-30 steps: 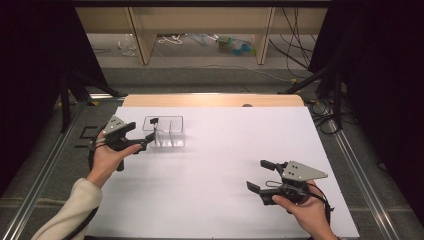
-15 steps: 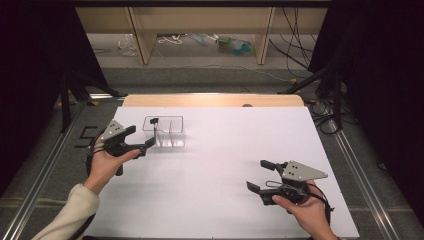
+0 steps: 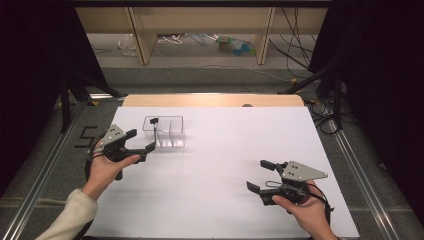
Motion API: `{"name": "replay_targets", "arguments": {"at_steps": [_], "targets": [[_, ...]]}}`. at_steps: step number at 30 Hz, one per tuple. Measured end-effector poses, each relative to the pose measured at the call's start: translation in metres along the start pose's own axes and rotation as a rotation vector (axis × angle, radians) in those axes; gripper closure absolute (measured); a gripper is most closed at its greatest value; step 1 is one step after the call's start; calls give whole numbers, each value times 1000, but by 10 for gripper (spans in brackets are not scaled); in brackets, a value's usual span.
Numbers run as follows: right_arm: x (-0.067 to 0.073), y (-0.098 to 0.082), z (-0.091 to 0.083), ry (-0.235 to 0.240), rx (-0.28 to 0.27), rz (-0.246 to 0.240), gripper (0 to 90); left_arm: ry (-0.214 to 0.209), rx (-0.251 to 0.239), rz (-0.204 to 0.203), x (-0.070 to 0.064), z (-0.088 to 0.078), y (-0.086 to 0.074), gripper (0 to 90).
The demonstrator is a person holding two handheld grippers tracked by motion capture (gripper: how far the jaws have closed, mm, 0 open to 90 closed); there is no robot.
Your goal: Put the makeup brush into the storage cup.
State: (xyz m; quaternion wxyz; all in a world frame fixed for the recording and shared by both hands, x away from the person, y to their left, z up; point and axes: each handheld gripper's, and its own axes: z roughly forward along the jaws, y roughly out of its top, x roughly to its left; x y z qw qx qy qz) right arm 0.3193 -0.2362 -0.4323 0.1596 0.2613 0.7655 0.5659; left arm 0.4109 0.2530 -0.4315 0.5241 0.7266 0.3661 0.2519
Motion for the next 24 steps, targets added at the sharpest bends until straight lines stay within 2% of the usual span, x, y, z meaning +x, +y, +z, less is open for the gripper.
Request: {"name": "replay_targets", "arguments": {"at_steps": [1, 4, 5, 7, 9, 11, 13, 14, 16, 17, 20, 24], "targets": [[0, 0, 0, -1, 1, -1, 168, -2, 1, 12, 0, -1, 0, 96], [0, 0, 0, -2, 1, -1, 168, -6, 0, -1, -4, -4, -1, 96], [0, 0, 0, -2, 1, 0, 168, -7, 1, 12, -4, -4, -1, 96], [0, 0, 0, -2, 1, -1, 168, -10, -2, -2, -6, -6, -2, 96], [0, 0, 0, -2, 1, -1, 168, -14, -2, 18, -6, -7, -2, 96], [0, 0, 0, -3, 1, -1, 168, -16, -4, -3, -9, -9, -3, 96], [0, 0, 0, -3, 1, -1, 168, -20, -7, 22, -8, -10, -3, 96], [0, 0, 0, -3, 1, -1, 168, -21, -9, 5, -10, -11, -3, 96], [0, 0, 0, -3, 1, -1, 168, -24, -13, 24, -10, -12, -3, 96], [0, 0, 0, -2, 1, -1, 168, -24, -16, 4, -12, -13, -4, 96], [0, 0, 0, -3, 0, -1, 168, -29, -20, 19, -14, -15, -4, 96], [0, 0, 0, -2, 0, -1, 168, -50, -31, 17, -17, -20, -6, 96]]}}
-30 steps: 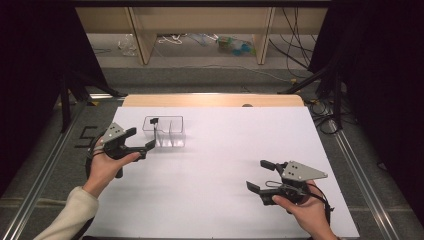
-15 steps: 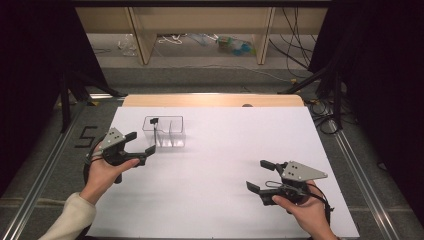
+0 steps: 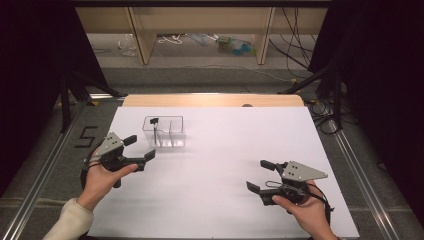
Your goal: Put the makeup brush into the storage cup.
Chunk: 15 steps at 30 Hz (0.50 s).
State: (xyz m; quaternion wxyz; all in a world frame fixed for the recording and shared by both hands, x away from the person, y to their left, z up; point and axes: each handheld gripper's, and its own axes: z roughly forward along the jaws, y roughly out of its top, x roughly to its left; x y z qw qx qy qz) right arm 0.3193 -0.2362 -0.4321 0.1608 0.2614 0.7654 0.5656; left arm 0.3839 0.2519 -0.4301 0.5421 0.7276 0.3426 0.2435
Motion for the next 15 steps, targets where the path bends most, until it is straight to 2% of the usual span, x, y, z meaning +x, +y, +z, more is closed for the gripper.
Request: {"name": "replay_targets", "arguments": {"at_steps": [1, 2, 3, 4, 5, 7, 9, 10, 13, 15], "targets": [[0, 0, 0, -1, 0, 0, 168, 0, -4, -26, -3, -1, -1, 96], [0, 0, 0, 0, 1, 1, 167, -4, -9, -6, -2, -2, 0, 96], [0, 0, 0, 0, 1, 0, 168, -4, -11, -27, -4, -3, -1, 96], [0, 0, 0, 0, 1, 1, 168, -6, -10, -4, -3, -4, 0, 96], [0, 0, 0, -1, 1, 1, 168, -7, -15, -18, -5, -5, 0, 96], [0, 0, 0, 1, 1, 2, 167, -9, -17, 2, -5, -6, 0, 96], [0, 0, 0, 0, 0, 1, 168, -10, -19, -18, -8, -7, -1, 96], [0, 0, 0, 0, 0, 1, 168, -12, -21, 2, -7, -8, 0, 96], [0, 0, 0, 0, -1, 1, 168, -15, -24, -15, -10, -9, -1, 96], [0, 0, 0, 1, -1, 1, 168, -17, -24, 13, -10, -10, -1, 97]]}}
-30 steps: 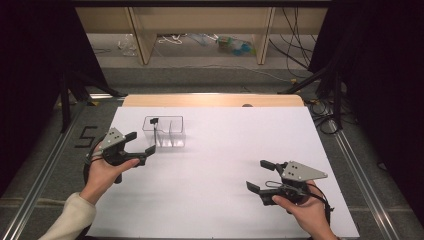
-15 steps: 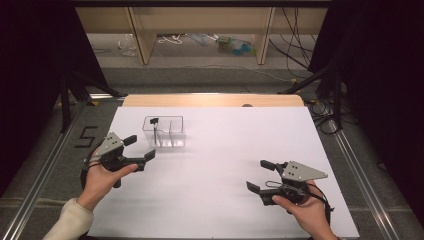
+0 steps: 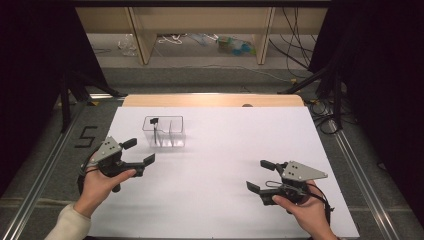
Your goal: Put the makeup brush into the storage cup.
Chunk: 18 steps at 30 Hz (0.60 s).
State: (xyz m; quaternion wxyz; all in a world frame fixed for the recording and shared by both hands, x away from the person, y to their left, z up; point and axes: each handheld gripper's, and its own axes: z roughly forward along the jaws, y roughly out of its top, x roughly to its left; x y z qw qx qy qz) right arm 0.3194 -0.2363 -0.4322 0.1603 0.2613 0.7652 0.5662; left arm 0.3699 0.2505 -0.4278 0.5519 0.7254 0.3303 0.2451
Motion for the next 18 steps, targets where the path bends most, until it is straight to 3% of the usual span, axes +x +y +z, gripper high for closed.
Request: {"name": "replay_targets", "arguments": {"at_steps": [2, 3, 5, 6, 9, 11, 12, 13, 14, 16, 18], "targets": [[0, 0, 0, 0, 0, 0, 168, -5, -6, -24, -3, -1, -1, 97], [0, 0, 0, 0, 0, 1, 168, -2, -1, -6, -3, -2, 0, 97], [0, 0, 0, -4, -5, 1, 167, -4, -8, -21, -5, -3, -1, 98], [0, 0, 0, -5, -7, 0, 168, -6, -11, -3, -4, -3, 0, 97], [0, 0, 0, -1, -10, 1, 168, -7, -17, -5, -7, -5, -1, 99], [1, 0, 0, 12, -3, 29, 168, -11, -20, 1, -9, -6, -1, 100], [0, 0, 1, 3, -17, 4, 168, -12, -21, 0, -10, -7, -1, 100], [0, 0, 1, 3, -18, 6, 168, -20, -31, -25, -12, -7, -2, 101], [1, 0, 0, 10, -5, 25, 168, -17, -28, -8, -12, -8, -1, 101], [0, 0, 2, 2, -24, 6, 168, -21, -34, 3, -14, -9, -1, 102], [0, 0, 1, -3, -5, 7, 168, -26, -39, -5, -16, -11, -2, 103]]}}
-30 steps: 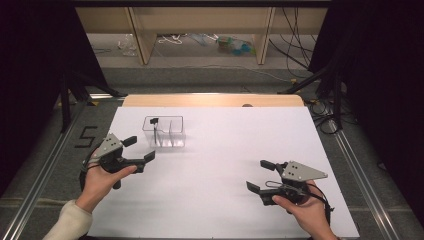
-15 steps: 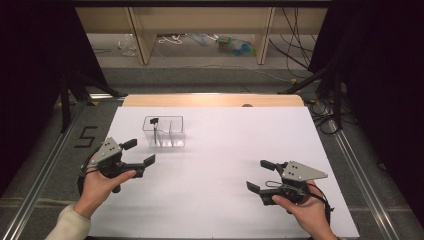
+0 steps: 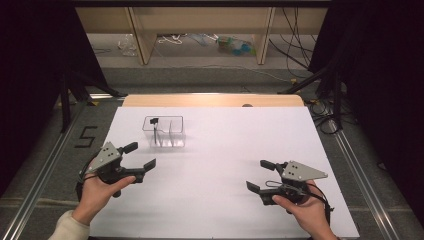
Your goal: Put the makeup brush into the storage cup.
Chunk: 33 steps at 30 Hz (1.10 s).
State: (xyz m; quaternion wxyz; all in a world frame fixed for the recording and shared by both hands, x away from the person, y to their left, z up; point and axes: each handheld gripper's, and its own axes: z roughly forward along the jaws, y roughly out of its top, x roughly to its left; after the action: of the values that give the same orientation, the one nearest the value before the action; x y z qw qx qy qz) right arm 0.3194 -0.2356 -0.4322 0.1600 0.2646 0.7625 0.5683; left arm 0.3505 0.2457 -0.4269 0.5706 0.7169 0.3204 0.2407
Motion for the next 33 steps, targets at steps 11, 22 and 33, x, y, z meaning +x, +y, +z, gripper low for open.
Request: {"name": "replay_targets", "arguments": {"at_steps": [11, 22, 33], "targets": [[0, 0, 0, 1, 5, 1, 167, -24, -19, -3, -16, -11, -4, 105], [0, 0, 0, 0, 8, 1, 167, -46, -40, -27, -29, -15, -5, 103], [0, 0, 0, -1, 11, -2, 167, -61, -40, -12, -39, -18, -7, 102]]}}
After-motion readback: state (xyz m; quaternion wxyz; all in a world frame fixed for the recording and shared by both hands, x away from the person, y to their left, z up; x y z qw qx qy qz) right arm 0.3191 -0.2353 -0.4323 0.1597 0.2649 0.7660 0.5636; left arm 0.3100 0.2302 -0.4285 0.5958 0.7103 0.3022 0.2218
